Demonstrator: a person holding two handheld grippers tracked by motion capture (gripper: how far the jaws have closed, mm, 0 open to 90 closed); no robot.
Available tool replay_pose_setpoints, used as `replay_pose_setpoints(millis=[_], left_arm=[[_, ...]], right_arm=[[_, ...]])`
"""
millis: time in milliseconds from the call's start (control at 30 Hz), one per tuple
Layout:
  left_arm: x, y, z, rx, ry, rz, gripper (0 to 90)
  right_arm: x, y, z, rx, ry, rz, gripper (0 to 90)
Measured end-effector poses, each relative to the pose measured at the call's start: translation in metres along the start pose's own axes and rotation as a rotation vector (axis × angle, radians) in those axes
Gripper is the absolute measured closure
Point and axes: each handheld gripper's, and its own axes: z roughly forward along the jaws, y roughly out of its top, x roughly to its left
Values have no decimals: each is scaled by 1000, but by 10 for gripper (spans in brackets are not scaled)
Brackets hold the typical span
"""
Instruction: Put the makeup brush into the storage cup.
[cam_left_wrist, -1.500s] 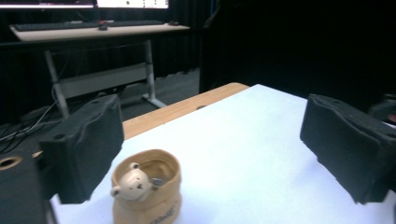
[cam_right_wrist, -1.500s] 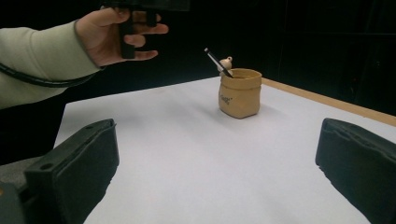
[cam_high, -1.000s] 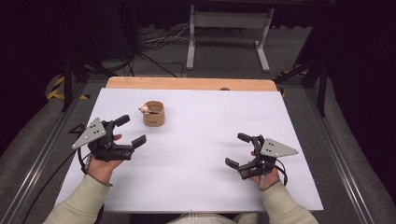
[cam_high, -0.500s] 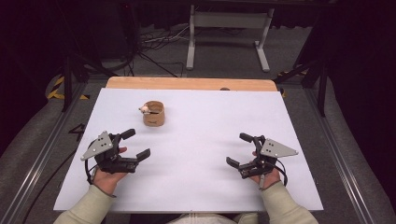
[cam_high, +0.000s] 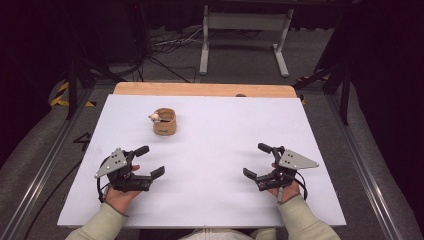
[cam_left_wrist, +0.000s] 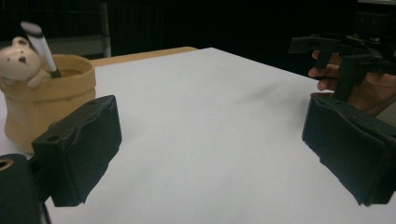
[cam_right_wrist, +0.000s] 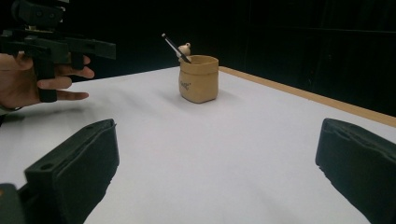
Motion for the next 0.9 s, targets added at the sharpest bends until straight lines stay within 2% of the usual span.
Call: replay_pose_setpoints(millis=[100, 233, 533, 600, 800, 900], left_arm=[[0, -4, 0, 1, 2, -12, 56], [-2, -9, 4, 21, 8, 14, 57], [2, -11, 7, 8, 3, 12, 62], [2, -11, 8, 5, 7, 23, 62], [1, -11, 9, 32, 10, 31, 66], [1, -11, 9, 26, 9, 28, 66]], right_arm=[[1, 0, -1, -3, -11, -11, 1], [2, 0, -1, 6, -23, -22, 1], [3, -2, 2, 35, -39, -29, 1], [3, -2, 2, 30, -43, -34, 1], [4, -2, 4, 32, -44, -37, 1], [4, -2, 4, 35, -45, -36, 1]])
